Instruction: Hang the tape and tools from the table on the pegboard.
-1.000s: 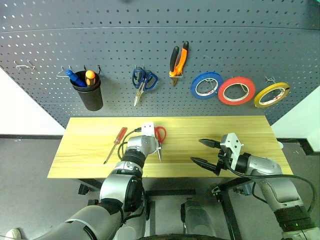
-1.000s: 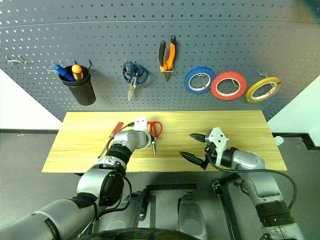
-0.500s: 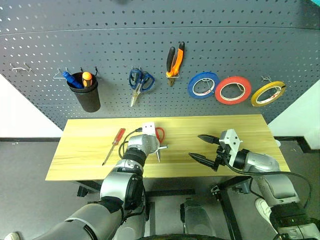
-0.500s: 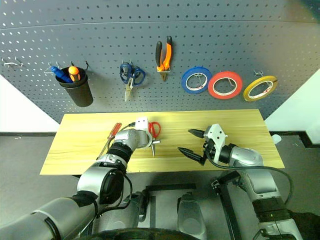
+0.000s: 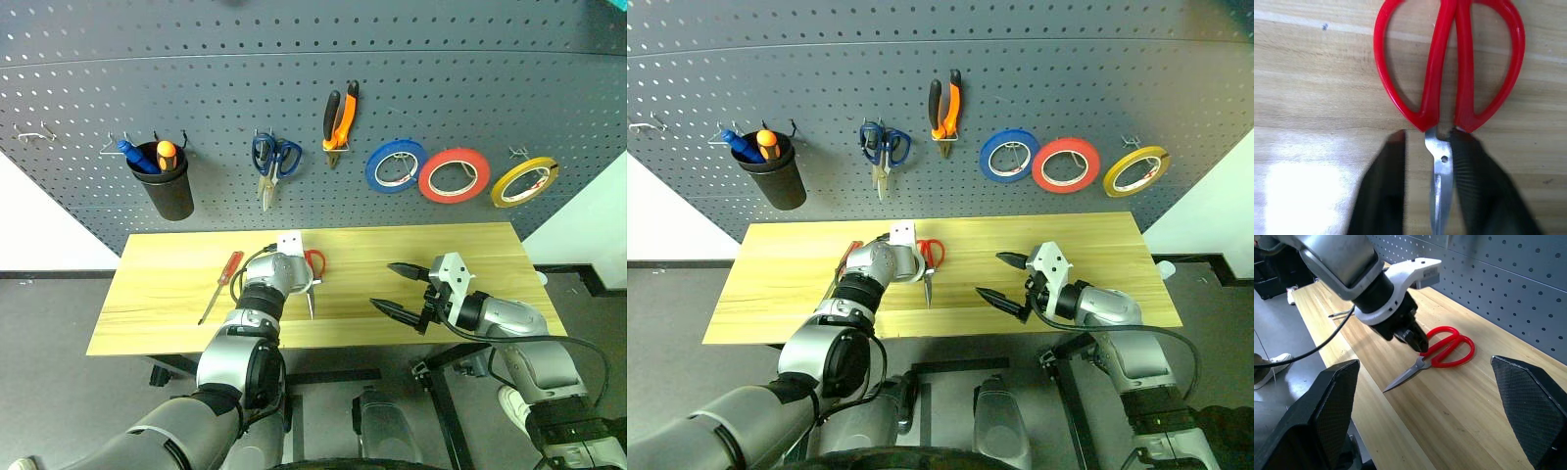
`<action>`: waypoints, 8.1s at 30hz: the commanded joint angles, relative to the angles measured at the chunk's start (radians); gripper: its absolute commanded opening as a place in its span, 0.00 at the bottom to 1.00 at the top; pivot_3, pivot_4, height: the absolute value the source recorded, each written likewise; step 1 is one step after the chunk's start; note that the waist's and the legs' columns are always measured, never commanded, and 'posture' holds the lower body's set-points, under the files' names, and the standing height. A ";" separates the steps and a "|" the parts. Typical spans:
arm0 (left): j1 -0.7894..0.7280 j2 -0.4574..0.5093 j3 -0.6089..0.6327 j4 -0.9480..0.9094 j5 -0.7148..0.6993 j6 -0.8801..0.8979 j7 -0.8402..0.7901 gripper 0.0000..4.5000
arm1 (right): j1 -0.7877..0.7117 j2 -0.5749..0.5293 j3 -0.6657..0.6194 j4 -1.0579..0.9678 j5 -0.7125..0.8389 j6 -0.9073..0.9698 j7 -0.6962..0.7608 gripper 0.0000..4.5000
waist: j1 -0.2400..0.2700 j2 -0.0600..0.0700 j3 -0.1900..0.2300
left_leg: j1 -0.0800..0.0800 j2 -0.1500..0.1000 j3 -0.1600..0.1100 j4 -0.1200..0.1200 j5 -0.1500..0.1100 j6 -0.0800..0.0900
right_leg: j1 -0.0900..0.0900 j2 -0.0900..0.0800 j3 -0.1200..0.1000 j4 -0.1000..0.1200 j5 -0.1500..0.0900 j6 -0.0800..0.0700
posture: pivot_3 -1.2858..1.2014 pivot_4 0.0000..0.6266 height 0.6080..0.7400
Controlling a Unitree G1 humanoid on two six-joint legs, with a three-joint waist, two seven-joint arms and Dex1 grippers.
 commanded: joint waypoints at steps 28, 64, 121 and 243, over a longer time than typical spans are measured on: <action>-0.131 -0.165 0.030 0.316 -0.082 -0.123 0.055 0.57 | 0.083 -0.051 -0.087 0.059 0.004 -0.104 0.126 1.00 | -0.002 -0.002 0.002 | 0.000 0.000 0.001 0.000 -0.002 0.000 | 0.001 0.000 0.000 -0.002 -0.001 0.001 | 0.45 0.26 0.88; -0.101 -0.092 -0.038 0.117 -0.014 -0.054 0.061 0.07 | -0.001 0.007 -0.063 0.040 0.017 -0.110 0.137 1.00 | -0.003 -0.002 0.002 | 0.000 0.000 0.001 0.000 -0.001 0.000 | 0.000 0.000 0.000 -0.001 0.000 0.001 | 0.46 0.26 0.88; 0.759 0.339 -0.112 -0.628 0.037 -1.395 -0.848 0.07 | -0.150 0.058 -0.058 0.047 0.159 -0.022 0.290 1.00 | 0.004 0.008 -0.013 | 0.001 0.001 0.002 -0.001 -0.001 0.002 | 0.000 -0.001 0.002 -0.003 0.002 -0.003 | 0.48 0.14 0.88; 0.214 0.714 0.270 -0.747 -0.298 -0.948 -1.040 0.14 | -0.250 0.114 -0.107 -0.084 0.339 0.087 0.249 1.00 | -0.002 0.004 -0.053 | 0.005 0.002 0.001 -0.001 0.000 0.000 | 0.002 0.002 0.002 0.000 0.004 -0.005 | 0.49 0.06 0.88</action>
